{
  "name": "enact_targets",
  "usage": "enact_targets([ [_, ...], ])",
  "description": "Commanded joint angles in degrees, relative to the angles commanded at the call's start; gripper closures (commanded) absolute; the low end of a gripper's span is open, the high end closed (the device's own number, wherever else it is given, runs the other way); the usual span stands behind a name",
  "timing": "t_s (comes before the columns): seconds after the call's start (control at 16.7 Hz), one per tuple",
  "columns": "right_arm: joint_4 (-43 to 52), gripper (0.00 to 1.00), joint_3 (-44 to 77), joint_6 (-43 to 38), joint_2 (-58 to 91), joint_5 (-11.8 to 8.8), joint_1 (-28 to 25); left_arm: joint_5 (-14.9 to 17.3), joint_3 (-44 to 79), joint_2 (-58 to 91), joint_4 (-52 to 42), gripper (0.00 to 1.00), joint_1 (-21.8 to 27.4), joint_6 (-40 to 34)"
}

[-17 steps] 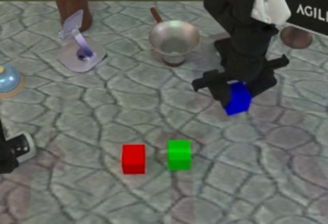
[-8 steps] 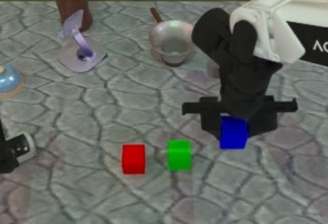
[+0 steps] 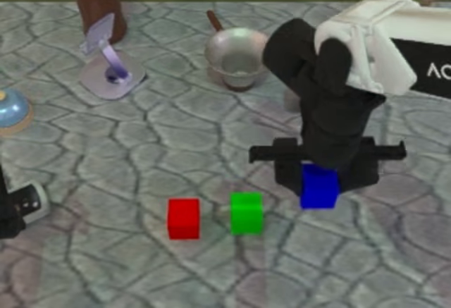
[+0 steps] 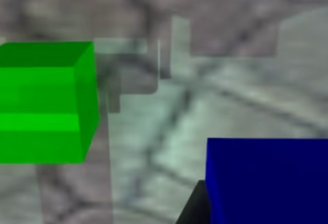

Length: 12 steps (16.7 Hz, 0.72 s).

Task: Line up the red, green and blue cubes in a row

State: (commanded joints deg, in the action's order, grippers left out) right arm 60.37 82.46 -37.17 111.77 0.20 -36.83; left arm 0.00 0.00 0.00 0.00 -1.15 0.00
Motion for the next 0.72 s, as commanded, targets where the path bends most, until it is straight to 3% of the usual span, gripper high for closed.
enact_targets([
  [0.3, -10.7, 1.00, -6.6, -0.3, 3.6, 0.1, -0.3, 0.0, 0.0, 0.0, 0.0, 0.00, 0.0, 0.0],
  [0.6, -12.3, 1.00, -7.8, -0.3, 4.3, 0.1, -0.4, 0.0, 0.0, 0.0, 0.0, 0.00, 0.0, 0.0],
  [0.72, -12.3, 0.85, -7.8, -0.3, 4.3, 0.1, -0.4, 0.0, 0.0, 0.0, 0.0, 0.00, 0.0, 0.0],
])
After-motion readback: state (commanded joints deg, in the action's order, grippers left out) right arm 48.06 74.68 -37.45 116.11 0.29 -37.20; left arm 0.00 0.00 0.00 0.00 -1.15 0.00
